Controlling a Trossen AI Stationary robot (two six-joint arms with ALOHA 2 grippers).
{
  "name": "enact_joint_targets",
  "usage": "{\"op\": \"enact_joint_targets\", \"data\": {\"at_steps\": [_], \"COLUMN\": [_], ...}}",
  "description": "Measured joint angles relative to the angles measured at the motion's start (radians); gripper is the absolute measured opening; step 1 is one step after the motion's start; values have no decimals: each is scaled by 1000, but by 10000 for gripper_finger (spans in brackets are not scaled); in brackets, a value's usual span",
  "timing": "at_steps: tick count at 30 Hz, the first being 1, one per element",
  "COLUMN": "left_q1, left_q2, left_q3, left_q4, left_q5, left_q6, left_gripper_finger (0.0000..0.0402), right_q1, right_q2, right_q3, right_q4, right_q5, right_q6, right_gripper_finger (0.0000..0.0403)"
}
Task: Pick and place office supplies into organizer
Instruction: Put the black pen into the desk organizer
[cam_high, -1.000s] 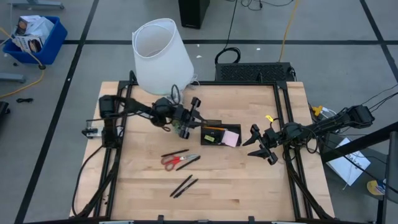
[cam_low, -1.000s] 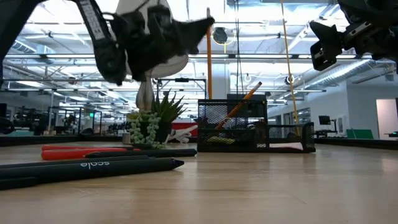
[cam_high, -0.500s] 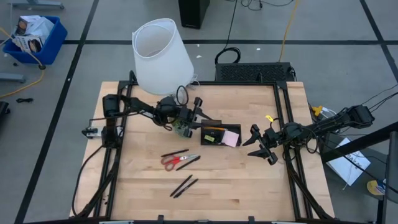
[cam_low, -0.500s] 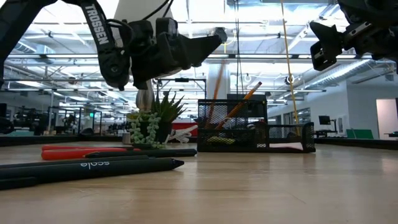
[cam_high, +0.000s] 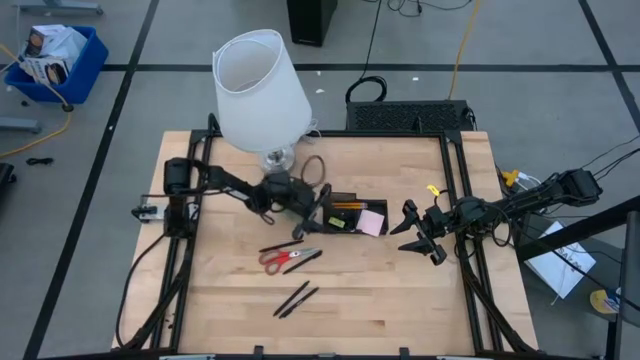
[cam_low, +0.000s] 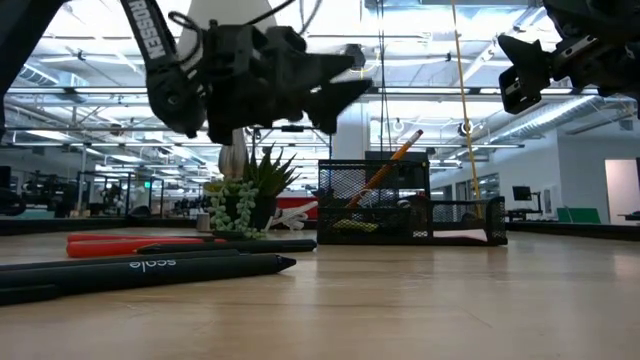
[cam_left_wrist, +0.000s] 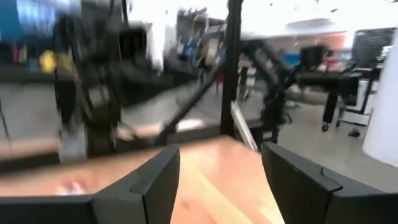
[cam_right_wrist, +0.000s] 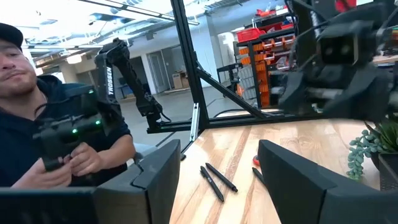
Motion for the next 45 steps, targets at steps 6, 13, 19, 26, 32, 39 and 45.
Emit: {"op": "enact_joint_targets", "data": {"at_steps": [6, 13, 19, 26, 32, 39, 45], "left_q1": [-106, -280, -415, -416, -418, -447, -436], "left_q2": [-90, -297, -397, -376, -261, -133, -75], "left_q3": [0, 1, 1, 156, 345, 419, 471], "left_q4": [-258, -714, -920, -1323, -1674, -1846, -1849], "left_q5": [-198, -607, -888, -846, -779, -784, -819], "left_q6": [-21, -140, -347, -515, -474, -386, -375], "left_gripper_finger": [234, 234, 234, 234, 234, 234, 234], "right_q1": [0, 0, 0, 0, 0, 0, 0], "right_q2": [0, 0, 0, 0, 0, 0, 0], "right_q3": [0, 0, 0, 0, 0, 0, 0], "right_q4": [0, 0, 0, 0, -1, -1, 0], "right_q5": [0, 0, 0, 0, 0, 0, 0], "right_q6": [0, 0, 0, 0, 0, 0, 0], "right_gripper_finger": [212, 208, 212, 208, 212, 209, 211]}}
